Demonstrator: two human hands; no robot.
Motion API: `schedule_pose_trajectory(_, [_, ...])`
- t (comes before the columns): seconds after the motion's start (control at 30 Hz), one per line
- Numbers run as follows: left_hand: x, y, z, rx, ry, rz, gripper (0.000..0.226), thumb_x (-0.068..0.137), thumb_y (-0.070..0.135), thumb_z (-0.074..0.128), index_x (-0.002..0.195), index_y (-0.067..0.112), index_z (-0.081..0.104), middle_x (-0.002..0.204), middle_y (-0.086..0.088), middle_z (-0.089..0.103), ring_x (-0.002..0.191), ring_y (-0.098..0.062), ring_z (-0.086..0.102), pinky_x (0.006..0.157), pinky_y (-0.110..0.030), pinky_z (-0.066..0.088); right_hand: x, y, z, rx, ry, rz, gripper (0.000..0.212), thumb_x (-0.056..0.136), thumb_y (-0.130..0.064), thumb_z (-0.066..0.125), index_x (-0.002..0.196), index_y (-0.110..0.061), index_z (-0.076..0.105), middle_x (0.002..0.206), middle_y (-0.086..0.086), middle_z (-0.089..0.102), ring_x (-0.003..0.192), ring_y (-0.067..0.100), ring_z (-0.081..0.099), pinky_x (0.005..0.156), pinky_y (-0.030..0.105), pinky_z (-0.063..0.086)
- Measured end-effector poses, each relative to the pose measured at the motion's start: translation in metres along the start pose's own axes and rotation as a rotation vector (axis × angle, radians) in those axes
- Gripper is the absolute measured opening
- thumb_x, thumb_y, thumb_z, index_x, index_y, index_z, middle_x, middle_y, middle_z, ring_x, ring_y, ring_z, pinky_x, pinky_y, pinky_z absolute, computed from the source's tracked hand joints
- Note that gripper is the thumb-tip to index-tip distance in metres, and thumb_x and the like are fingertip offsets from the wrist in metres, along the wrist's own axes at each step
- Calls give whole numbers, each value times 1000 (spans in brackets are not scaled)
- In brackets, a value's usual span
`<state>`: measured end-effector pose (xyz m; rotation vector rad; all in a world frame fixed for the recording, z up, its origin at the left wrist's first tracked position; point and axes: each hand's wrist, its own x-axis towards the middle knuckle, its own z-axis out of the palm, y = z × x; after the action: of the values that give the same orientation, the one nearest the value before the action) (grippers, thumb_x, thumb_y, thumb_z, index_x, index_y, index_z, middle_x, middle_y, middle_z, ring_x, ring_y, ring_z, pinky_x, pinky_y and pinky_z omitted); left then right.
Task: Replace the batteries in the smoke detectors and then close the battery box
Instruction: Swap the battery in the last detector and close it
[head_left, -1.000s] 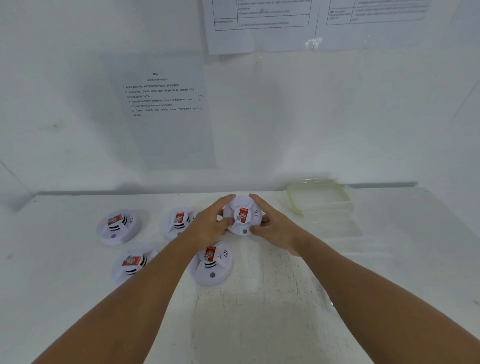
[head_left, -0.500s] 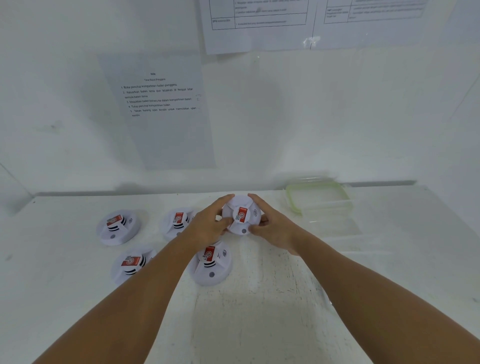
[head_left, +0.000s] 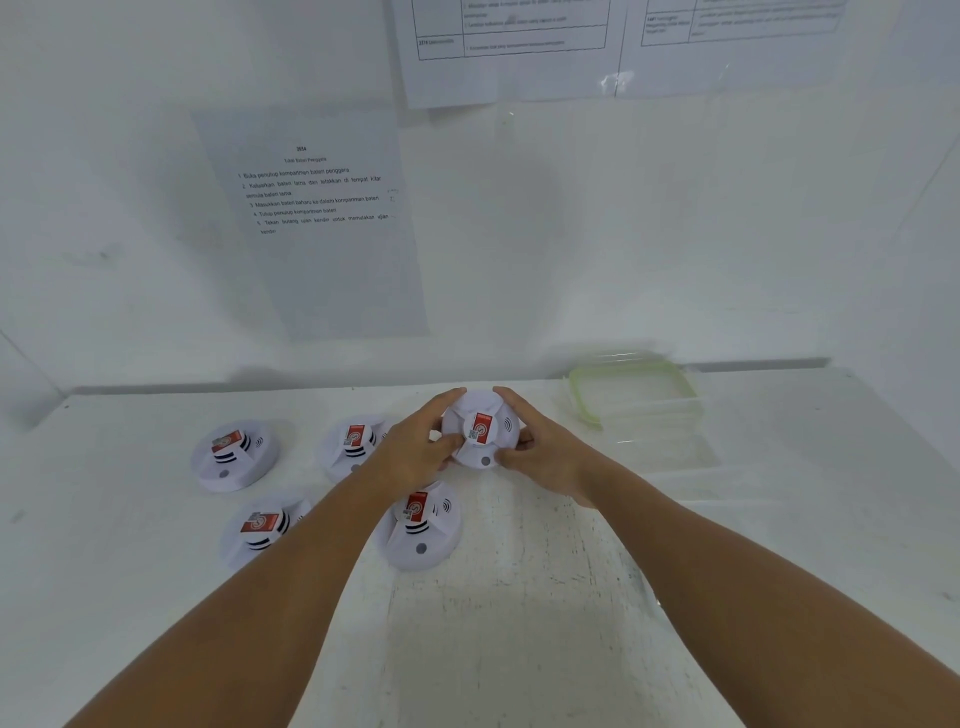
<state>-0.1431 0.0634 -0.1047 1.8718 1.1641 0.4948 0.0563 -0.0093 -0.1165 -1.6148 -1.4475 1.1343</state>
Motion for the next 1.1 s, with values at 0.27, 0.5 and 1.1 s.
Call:
schedule_pose_trajectory(0.27, [0, 0, 0, -14, 0, -14, 57, 103, 23, 61, 152, 43, 38, 125, -1, 63, 105, -24, 71, 95, -45, 60, -2, -1, -1, 20, -11, -34, 79, 96, -10, 64, 153, -50, 26, 114, -9, 68, 103, 14, 67, 92, 25, 53])
schedule_pose_trajectory(0.5, [0, 0, 0, 0, -5, -11, 58, 104, 24, 60, 154, 41, 37, 126, -1, 63, 107, -23, 70, 98, -46, 59, 1, 0, -1, 16, 0, -41, 76, 95, -12, 65, 128, -73, 32, 118, -6, 70, 110, 21, 67, 99, 36, 54])
schedule_pose_trajectory(1.1, [0, 2, 1, 15, -2, -20, 58, 104, 24, 59, 153, 42, 36, 124, -1, 63, 103, -23, 71, 95, -44, 60, 4, 4, 0, 9, -5, 15, 85, 95, -19, 67, 157, -50, 18, 126, -5, 65, 112, 13, 65, 101, 35, 54])
